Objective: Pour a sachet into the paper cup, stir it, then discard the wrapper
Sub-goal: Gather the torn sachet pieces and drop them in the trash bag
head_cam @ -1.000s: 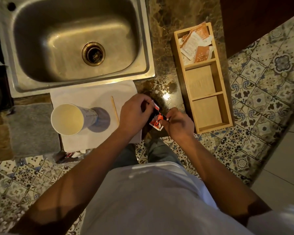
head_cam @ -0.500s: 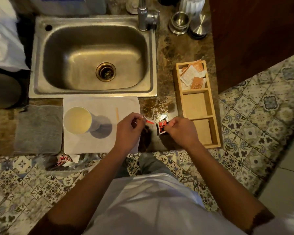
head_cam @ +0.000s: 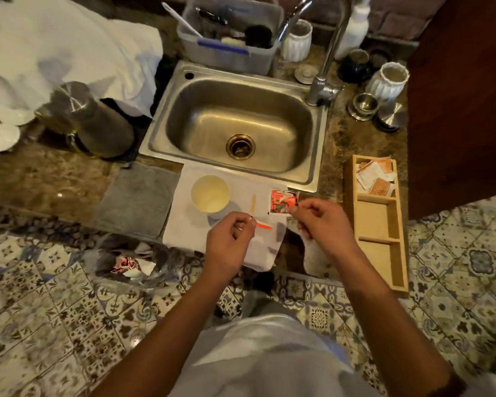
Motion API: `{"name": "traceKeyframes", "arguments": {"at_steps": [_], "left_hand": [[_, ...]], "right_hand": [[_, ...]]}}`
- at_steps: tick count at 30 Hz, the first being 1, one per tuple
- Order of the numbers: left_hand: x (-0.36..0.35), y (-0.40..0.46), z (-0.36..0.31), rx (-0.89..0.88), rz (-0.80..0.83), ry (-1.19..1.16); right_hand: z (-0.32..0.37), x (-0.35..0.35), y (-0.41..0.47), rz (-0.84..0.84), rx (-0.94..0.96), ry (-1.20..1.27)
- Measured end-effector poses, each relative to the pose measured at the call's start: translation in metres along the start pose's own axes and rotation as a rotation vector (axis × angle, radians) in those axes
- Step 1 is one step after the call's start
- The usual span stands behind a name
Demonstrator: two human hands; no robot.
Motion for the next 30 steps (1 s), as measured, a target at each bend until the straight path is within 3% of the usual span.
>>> {"name": "traceKeyframes", "arguments": {"at_steps": [11,21,30], "left_hand": [[0.146,-0.058,0.027,0.067,-0.291,-0.126],[0.228,-0.085,0.025,0.029,-0.413,-0.157],[0.281,-0.085,0.001,-0.006,-0.614,-0.196]], "right_hand": [[0.04,-0.104,-0.049,0.148,0.149,-0.031],[0.102,-0.179,-0.075,0.219,0.272,-0.07],[0.162,-0.234,-0.059,0.387,0.426,-0.109]]}}
Point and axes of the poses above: each hand's wrist, its own y-axis towards the middle knuckle, its own x-axis out of the back of the hand, z = x × y, the point moved 6 cm from there along y, towards the middle knuckle, and after that the axes turned 1 degree about z, right-handed, at the moved point
